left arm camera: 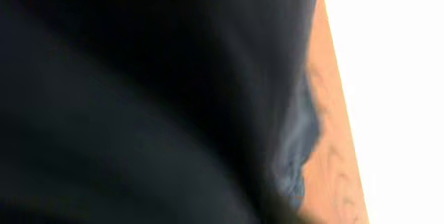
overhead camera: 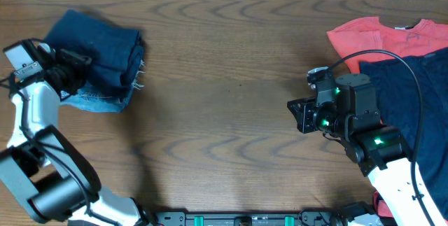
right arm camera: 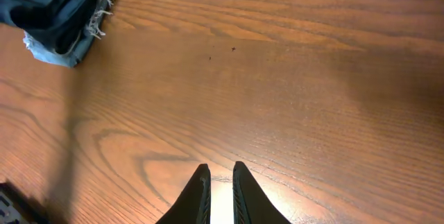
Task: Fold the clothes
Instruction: 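Release shorts on stack and press them flat with left gripper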
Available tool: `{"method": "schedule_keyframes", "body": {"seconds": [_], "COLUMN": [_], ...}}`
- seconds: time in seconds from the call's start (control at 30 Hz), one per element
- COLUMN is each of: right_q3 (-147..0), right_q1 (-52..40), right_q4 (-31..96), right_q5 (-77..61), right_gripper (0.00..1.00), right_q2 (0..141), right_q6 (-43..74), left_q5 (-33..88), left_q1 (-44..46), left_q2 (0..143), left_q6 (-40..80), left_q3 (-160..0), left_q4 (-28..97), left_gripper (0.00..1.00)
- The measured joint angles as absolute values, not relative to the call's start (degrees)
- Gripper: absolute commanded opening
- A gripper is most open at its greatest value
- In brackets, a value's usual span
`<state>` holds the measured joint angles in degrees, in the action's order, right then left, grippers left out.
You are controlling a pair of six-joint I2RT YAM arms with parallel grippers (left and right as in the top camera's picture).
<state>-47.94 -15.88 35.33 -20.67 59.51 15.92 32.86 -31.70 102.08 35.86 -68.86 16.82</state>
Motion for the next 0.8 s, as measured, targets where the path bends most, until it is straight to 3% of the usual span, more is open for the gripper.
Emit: {"method": "schedule_keyframes", "body": {"seconds": [0.1, 0.5, 0.53, 0.57, 0.63, 0.67, 0.8], "right_q3": [-47.94, -47.94, -47.94, -47.94, -47.94, -47.94, -47.94], "right_q1": [-15.88, -15.88, -15.88, -15.88, -15.88, -15.88, -15.88], "right_q4": [35.33, 35.35, 35.33, 35.35, 35.33, 35.33, 35.33], "right_q5": [-20.73, -20.84, -20.84, -20.84, -20.84, -20.84, -20.8], "right_gripper": [0.11, 0.12, 0.13, 0.13, 0.13, 0.13, 0.14], "right_q2": [59.51, 59.51, 59.51, 59.51, 59.51, 59.51, 59.51], "right_q6": [16.16, 17.26, 17.37, 17.41, 17.45, 17.47, 17.61], "left_q5": [32.97, 30.48, 30.35, 30.22, 30.11, 30.41, 33.26], "left_q1": [-33.01, -41.85, -42.59, -43.31, -44.56, -45.01, -44.31], "left_q2": [102.56, 100.53, 99.53, 98.32, 95.26, 93.62, 87.0], "left_q6": [33.85, 21.76, 21.1, 20.99, 20.6, 20.27, 19.18], "left_q3": [-68.86, -68.95, -68.95, -68.95, -68.95, -68.95, -69.06], "left_q4": [19.25, 39.68, 40.53, 41.19, 41.69, 41.15, 33.45], "left_gripper": [0.98, 1.0, 0.93, 0.77, 0.21, 0.06, 0.06]}}
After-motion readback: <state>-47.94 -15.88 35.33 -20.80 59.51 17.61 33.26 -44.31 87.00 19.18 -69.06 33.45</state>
